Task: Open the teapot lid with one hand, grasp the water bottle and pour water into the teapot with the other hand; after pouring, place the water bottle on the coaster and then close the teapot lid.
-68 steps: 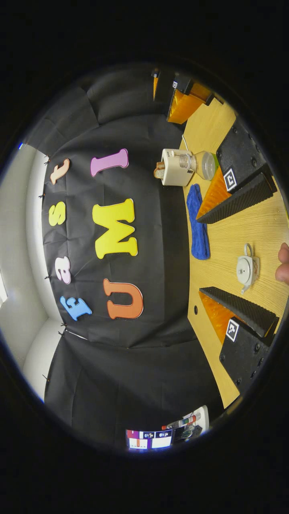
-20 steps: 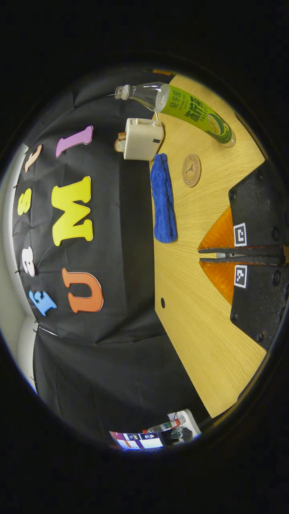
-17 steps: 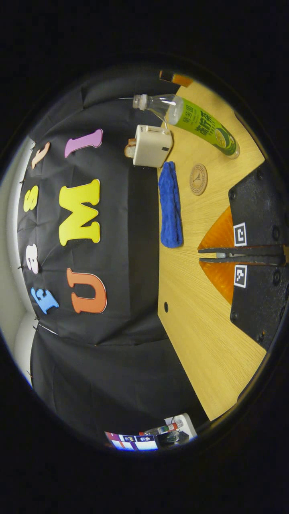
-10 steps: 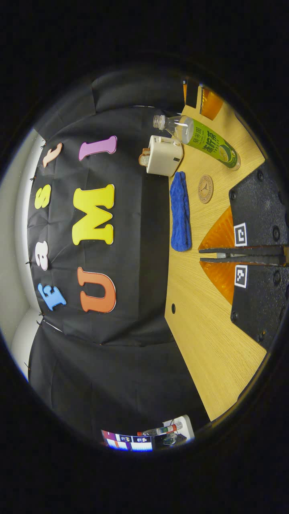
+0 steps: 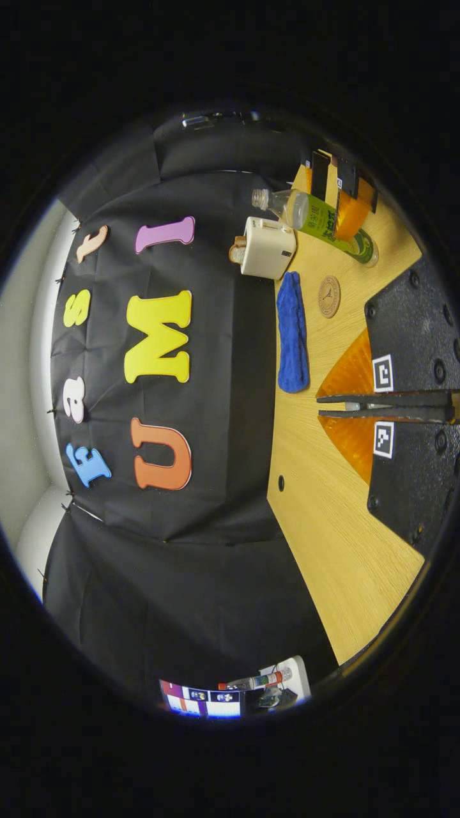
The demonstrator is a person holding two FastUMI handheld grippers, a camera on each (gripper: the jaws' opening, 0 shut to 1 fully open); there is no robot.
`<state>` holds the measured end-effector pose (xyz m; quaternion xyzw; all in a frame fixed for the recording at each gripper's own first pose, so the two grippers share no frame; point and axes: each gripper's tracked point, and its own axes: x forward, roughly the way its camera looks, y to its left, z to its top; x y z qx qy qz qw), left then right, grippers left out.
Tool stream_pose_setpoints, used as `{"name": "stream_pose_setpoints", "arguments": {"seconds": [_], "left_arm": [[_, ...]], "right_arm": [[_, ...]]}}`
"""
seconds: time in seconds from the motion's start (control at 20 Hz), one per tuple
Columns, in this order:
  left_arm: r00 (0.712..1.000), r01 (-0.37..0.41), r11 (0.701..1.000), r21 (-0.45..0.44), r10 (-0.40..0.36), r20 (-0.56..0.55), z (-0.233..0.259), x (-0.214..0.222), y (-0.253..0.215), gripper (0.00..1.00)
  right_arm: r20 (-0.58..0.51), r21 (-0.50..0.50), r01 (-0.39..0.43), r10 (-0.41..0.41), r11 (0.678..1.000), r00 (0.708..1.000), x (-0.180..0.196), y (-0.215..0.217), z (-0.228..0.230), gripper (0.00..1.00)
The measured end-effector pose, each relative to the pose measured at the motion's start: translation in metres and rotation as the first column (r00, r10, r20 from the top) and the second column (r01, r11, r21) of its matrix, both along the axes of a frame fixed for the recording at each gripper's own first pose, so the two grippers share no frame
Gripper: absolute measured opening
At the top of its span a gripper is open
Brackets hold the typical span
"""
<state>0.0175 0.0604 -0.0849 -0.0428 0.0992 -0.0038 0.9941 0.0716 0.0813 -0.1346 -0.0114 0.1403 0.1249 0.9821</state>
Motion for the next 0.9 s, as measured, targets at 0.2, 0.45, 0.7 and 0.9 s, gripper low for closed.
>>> {"name": "stream_pose_setpoints", "arguments": {"seconds": [0.2, 0.45, 0.7, 0.9], "left_arm": [[1.000, 0.015, 1.000, -0.009, -0.016, -0.017, -0.005, 0.000, 0.000, 0.03], [0.999, 0.031, 0.999, -0.022, -0.032, -0.032, -0.013, 0.000, 0.009, 0.03], [0.999, 0.046, 0.998, -0.040, -0.047, -0.015, -0.015, 0.002, 0.022, 0.03], [0.999, 0.048, 0.998, -0.035, -0.048, -0.008, -0.022, 0.003, 0.038, 0.03]], "right_arm": [[0.019, 0.007, 0.020, -0.021, 1.000, 1.000, 0.002, 0.005, 0.004, 0.89], [0.023, -0.145, -0.029, 0.032, 0.989, 0.999, 0.004, 0.015, 0.015, 0.72], [0.001, -0.463, -0.125, 0.142, 0.877, 0.990, 0.020, 0.021, 0.025, 0.70], [-0.054, -0.646, -0.206, 0.226, 0.735, 0.973, 0.037, 0.033, 0.024, 0.70]]}}
